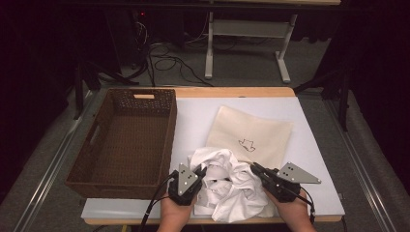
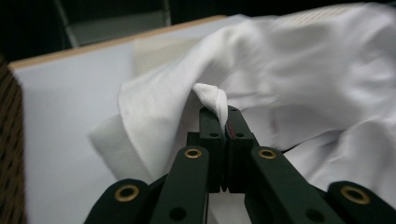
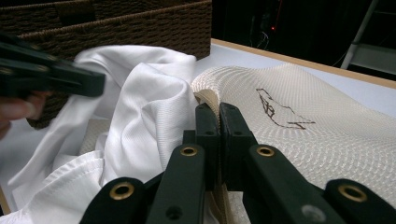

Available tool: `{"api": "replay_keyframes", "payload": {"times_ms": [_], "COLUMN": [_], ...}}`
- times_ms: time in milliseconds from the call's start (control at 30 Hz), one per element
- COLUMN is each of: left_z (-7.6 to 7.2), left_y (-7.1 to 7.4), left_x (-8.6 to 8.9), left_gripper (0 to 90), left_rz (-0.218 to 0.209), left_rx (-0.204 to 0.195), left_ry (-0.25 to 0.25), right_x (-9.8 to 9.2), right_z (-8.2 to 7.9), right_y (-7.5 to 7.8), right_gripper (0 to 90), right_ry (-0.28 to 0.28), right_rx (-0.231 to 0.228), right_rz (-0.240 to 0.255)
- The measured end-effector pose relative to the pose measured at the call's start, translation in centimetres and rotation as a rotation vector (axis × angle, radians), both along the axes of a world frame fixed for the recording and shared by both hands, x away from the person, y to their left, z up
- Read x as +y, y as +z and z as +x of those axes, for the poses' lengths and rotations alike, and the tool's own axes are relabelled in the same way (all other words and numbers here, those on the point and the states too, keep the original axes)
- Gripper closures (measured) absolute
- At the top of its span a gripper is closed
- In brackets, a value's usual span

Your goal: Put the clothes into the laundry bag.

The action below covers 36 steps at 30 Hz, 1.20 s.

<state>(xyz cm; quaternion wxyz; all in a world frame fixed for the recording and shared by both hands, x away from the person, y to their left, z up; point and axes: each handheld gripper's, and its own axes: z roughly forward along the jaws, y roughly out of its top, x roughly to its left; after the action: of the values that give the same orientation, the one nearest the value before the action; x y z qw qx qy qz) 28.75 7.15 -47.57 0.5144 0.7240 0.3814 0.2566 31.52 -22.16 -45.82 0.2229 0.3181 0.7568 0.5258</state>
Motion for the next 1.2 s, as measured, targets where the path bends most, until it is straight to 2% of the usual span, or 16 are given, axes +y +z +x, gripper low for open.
{"api": "replay_keyframes", "payload": {"times_ms": [67,167,200,233,333,467,533,667,800,900,933,1000,1033,1100,1133,1200], "left_z": [-0.8,-1.5,-1.7,-1.7,-1.5,0.0,0.9,2.1,3.1,3.2,2.7,2.4,2.0,1.2,0.4,-0.2], "left_y": [0.8,1.3,1.2,1.2,0.1,-1.3,-1.9,-2.6,-3.0,-2.9,-2.6,-2.4,-2.1,-1.5,-1.1,-1.0], "left_x": [-0.8,-2.3,-3.7,-3.7,-6.0,-7.9,-8.7,-9.4,-9.6,-9.5,-9.1,-8.9,-8.4,-7.6,-6.7,-6.0], "left_gripper": [88.1,88.1,88.1,88.1,88.0,88.0,87.9,87.6,85.4,78.7,66.6,53.7,53.7,41.6,37.2,36.3], "left_rz": [-0.02,-0.047,-0.04,-0.04,-0.011,-0.029,-0.007,0.024,0.024,0.01,0.0,-0.004,-0.009,-0.003,0.01,0.014], "left_rx": [-0.031,-0.035,-0.026,-0.026,-0.007,0.04,0.058,0.092,0.118,0.12,0.097,0.091,0.09,0.092,0.077,0.077], "left_ry": [-0.048,-0.124,-0.167,-0.167,-0.207,-0.2,-0.185,-0.165,-0.154,-0.161,-0.179,-0.181,-0.191,-0.201,-0.203,-0.204], "right_x": [0.0,0.0,0.1,0.1,0.1,0.1,0.1,0.1,0.2,0.2,0.2,0.1,0.1,0.0,-0.1,0.0], "right_z": [0.0,0.1,0.1,0.1,0.1,0.1,0.1,0.1,-0.1,-0.1,-0.1,-0.1,-0.1,0.0,0.0,0.0], "right_y": [0.0,0.0,0.0,0.0,0.0,0.0,-0.1,-0.1,0.0,0.0,0.0,0.0,0.0,-0.1,-0.2,-0.2], "right_gripper": [88.7,88.7,88.7,88.7,88.7,88.7,88.8,88.8,88.8,88.8,88.8,88.8,88.8,88.8,88.8,88.8], "right_ry": [-0.001,-0.005,-0.004,-0.004,-0.007,-0.005,-0.003,0.009,0.012,0.019,0.015,0.013,0.013,0.008,0.004,0.0], "right_rx": [0.0,0.001,-0.001,-0.001,0.001,0.001,0.009,0.007,0.006,0.001,0.001,0.0,0.0,0.006,0.005,0.002], "right_rz": [-0.001,-0.001,-0.001,-0.001,-0.001,-0.003,0.005,0.006,0.008,0.007,0.004,0.0,0.0,0.0,-0.004,-0.007]}}
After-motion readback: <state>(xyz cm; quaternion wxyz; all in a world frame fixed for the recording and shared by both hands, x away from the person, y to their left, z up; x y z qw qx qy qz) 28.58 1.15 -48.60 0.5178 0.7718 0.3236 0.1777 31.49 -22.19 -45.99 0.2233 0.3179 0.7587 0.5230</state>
